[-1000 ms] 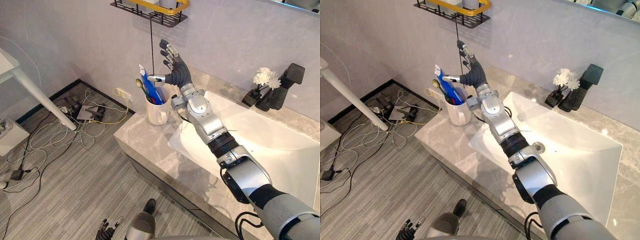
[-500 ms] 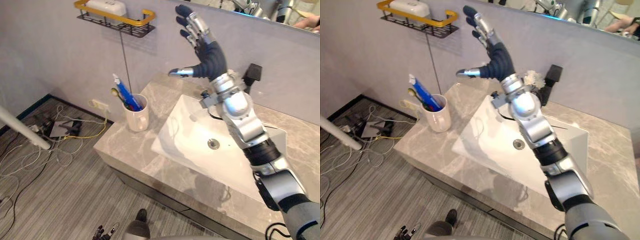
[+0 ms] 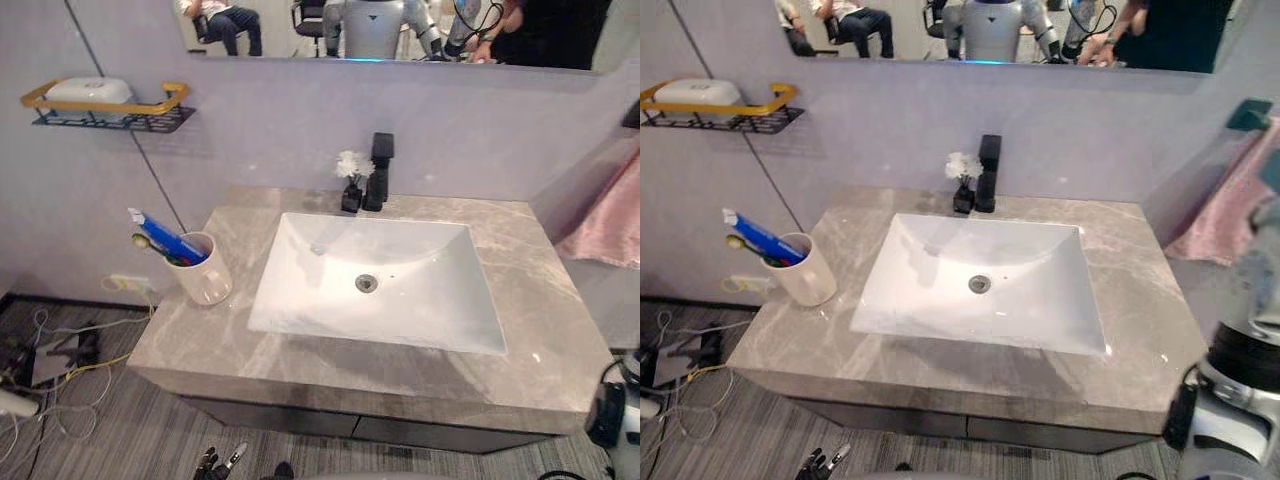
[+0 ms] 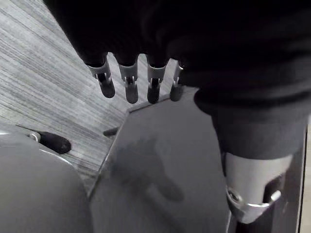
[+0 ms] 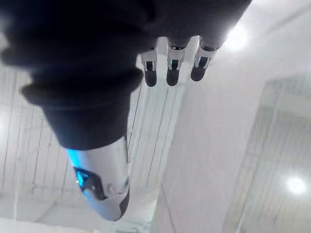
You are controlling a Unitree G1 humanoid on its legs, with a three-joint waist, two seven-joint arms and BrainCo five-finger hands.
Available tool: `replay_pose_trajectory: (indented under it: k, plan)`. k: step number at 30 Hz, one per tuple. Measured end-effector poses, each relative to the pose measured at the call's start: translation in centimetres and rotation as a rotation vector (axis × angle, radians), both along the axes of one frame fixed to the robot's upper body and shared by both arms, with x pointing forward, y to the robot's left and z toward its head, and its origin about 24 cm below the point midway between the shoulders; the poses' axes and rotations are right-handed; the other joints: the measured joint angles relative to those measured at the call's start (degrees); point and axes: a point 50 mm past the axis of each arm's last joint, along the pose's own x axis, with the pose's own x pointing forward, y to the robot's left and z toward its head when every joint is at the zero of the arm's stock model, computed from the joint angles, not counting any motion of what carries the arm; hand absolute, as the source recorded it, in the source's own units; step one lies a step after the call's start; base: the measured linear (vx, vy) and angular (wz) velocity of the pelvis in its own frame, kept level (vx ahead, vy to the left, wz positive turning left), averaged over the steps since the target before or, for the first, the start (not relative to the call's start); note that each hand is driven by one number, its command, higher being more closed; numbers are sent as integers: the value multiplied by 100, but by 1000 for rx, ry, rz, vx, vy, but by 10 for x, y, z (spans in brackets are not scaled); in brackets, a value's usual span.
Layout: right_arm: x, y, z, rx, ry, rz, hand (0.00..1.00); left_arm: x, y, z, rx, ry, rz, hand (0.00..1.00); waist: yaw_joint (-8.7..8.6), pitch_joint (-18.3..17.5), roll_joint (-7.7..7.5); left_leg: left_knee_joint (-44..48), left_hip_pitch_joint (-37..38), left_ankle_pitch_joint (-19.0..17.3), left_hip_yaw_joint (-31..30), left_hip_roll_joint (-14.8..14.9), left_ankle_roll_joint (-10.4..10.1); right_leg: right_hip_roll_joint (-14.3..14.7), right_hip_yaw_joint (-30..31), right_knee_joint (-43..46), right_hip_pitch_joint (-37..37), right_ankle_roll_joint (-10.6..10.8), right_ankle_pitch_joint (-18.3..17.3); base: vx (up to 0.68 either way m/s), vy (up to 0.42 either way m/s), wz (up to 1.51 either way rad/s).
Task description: Organize washtable
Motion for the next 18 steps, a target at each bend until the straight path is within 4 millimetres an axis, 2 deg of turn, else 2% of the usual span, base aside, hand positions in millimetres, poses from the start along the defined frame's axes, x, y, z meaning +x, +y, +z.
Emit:
replay_pose_trajectory:
  k: [2, 3, 5, 6, 8, 9, 10, 11, 12, 13, 18]
  plan:
    - [-10, -32, -20, 106, 73, -119, 0, 3, -1, 0, -12, -13, -8, 0, -150, -23, 3, 0, 0, -4, 4, 15, -6, 19, 6, -15, -2, 0, 0, -3, -11, -3]
    - [-14, -40, -26, 134, 96, -153, 0, 4, -1, 0, -14, -14, -8, 0, -167, -25, 7, -1, 0, -7, 7, 18, -11, 23, 8, -24, -4, 0, 0, -7, -23, -4]
    - [-32, -71, -57, 257, 201, -314, 0, 3, -1, 0, -17, -15, 12, 0, -291, -47, 19, -1, -3, -26, 23, 29, -37, 35, 16, -62, -3, 0, 0, 3, -15, -5]
    - [-37, -78, -66, 295, 230, -360, 0, 3, 0, 0, -16, -15, 17, 0, -310, -55, 21, 0, -4, -31, 27, 31, -42, 38, 19, -72, -4, -1, 1, 15, -14, -5]
    - [-62, -105, -114, 487, 347, -532, 0, 1, -1, -1, -20, -7, 37, 0, -382, -127, 24, 0, -7, -72, 57, 44, -57, 54, 38, -112, -7, -3, 2, 25, -14, -6]
    - [-68, -110, -127, 540, 377, -568, 0, 1, 0, -1, -21, -5, 37, 0, -406, -140, 26, 0, -10, -85, 64, 47, -63, 58, 43, -127, -8, 3, -7, 30, -18, -5]
    - [-82, -118, -156, 659, 432, -639, 0, 2, -2, -2, -26, -5, 37, 0, -450, -157, 33, -1, -31, -104, 70, 50, -77, 63, 43, -162, -18, 6, -38, 28, -16, -10]
    - [-96, -120, -183, 770, 478, -696, 0, 3, -5, -2, -35, -9, 43, 0, -459, -176, 56, -1, -58, -128, 116, 64, -88, 62, 43, -160, -69, -26, -68, 32, -13, -13]
    - [-102, -119, -196, 821, 498, -719, 0, 3, -6, -2, -38, -10, 52, 0, -458, -193, 72, -1, -70, -140, 149, 72, -93, 60, 42, -152, -102, -27, -68, 45, -6, -20]
    - [-113, -114, -219, 908, 537, -753, 0, 2, -10, -3, -52, -7, 78, 0, -470, -223, 105, 1, -66, -159, 212, 89, -95, 58, 36, -126, -131, -37, -37, 50, -5, -17]
    - [-139, -85, -285, 1153, 652, -791, 0, -3, -15, -6, -82, 11, 165, 0, -424, -305, 191, 35, 23, -195, 480, 198, -110, 108, -55, 96, -200, -19, -45, 53, -25, -16]
